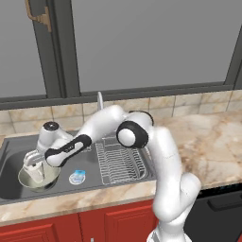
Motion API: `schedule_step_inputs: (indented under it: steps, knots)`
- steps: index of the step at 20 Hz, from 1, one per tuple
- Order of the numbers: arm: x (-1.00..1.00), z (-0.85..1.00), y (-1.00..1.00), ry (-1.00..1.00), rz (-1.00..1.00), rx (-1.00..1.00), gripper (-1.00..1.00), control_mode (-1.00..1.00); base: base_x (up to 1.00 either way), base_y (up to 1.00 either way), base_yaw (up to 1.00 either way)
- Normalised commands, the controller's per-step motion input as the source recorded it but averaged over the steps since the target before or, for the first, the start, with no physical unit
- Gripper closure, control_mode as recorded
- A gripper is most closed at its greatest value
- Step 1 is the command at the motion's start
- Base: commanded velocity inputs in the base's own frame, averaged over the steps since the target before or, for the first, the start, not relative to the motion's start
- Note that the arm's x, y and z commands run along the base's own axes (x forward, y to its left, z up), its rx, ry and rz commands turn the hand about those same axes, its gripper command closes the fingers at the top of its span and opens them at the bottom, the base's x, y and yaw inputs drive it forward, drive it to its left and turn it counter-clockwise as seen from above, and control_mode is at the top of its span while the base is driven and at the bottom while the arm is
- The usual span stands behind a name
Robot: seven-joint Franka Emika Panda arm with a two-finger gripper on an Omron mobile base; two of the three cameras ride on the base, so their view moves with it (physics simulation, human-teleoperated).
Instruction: Pick the jug and bowl and place them in the sink. Then turn on the water.
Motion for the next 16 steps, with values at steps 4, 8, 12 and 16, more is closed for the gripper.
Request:
schedule_step_inputs:
  steps: [4, 8, 12, 16]
  knots:
    - [-0.30, 0.34, -0.44, -0.09, -0.01, 0.00, -1.00, -1.00, 0.00, 0.00, 0.00]
    - [-0.37, 0.25, -0.45, -0.12, 0.00, 0.00, -1.00, -1.00, 0.00, 0.00, 0.00]
    - [-0.35, 0.29, -0.46, -0.16, -0.02, 0.00, -1.00, -1.00, 0.00, 0.00, 0.00]
    - [-0.33, 0.38, -0.54, -0.15, -0.06, 0.00, -1.00, -1.00, 0.00, 0.00, 0.00]
